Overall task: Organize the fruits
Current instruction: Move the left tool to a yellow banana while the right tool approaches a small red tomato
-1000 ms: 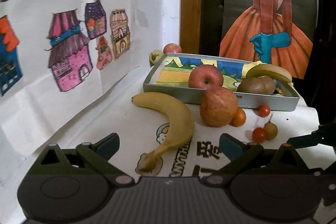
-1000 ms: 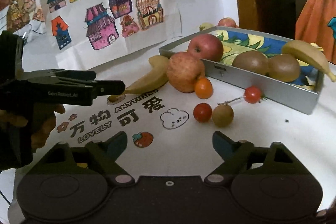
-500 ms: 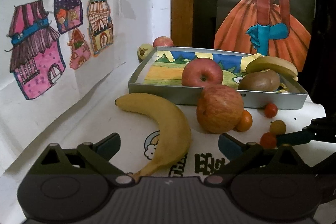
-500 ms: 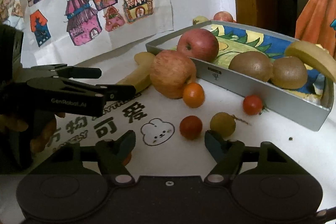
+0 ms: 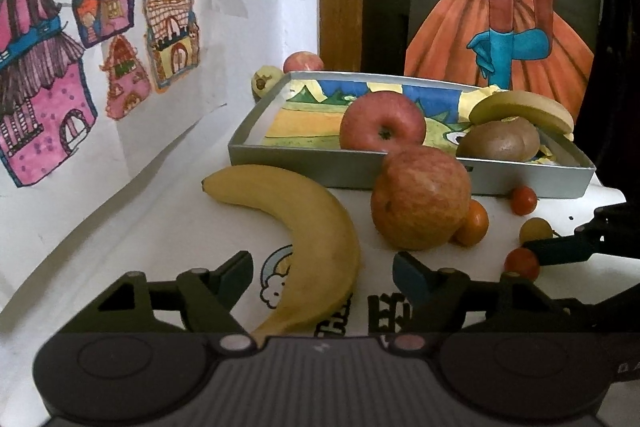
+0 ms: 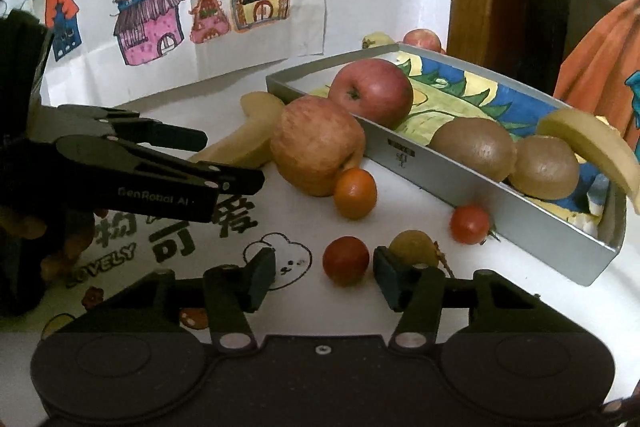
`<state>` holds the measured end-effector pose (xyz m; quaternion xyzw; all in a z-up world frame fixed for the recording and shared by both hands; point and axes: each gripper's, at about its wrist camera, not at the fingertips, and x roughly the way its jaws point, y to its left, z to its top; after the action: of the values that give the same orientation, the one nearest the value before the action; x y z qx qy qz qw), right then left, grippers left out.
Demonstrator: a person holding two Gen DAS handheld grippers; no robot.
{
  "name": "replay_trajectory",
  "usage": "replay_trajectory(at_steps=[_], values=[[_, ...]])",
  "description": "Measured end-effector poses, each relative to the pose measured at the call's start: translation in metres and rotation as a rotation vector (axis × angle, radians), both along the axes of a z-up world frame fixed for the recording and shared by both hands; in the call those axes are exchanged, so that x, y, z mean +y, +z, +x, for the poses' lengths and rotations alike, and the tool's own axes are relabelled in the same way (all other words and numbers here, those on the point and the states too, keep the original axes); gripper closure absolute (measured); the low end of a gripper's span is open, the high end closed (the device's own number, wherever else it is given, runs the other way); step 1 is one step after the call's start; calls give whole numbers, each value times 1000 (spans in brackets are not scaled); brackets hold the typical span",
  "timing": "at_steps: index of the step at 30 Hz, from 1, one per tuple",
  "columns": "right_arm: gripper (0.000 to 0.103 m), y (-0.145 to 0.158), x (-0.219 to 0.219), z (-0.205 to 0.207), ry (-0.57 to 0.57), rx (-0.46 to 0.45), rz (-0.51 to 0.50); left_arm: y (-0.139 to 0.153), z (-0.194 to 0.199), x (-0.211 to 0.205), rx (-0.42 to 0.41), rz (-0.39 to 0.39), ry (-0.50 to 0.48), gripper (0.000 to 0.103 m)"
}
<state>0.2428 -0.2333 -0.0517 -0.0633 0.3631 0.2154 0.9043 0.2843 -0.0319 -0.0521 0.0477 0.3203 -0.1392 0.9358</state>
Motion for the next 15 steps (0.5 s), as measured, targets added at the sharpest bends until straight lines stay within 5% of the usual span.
replay_trajectory(at_steps=[9, 15], values=[[57, 1, -2, 1, -12, -4, 1, -4, 9, -5, 29, 22, 4, 28], [63, 1, -2, 1, -13, -6, 0, -3, 7, -5, 22, 24, -5, 43]])
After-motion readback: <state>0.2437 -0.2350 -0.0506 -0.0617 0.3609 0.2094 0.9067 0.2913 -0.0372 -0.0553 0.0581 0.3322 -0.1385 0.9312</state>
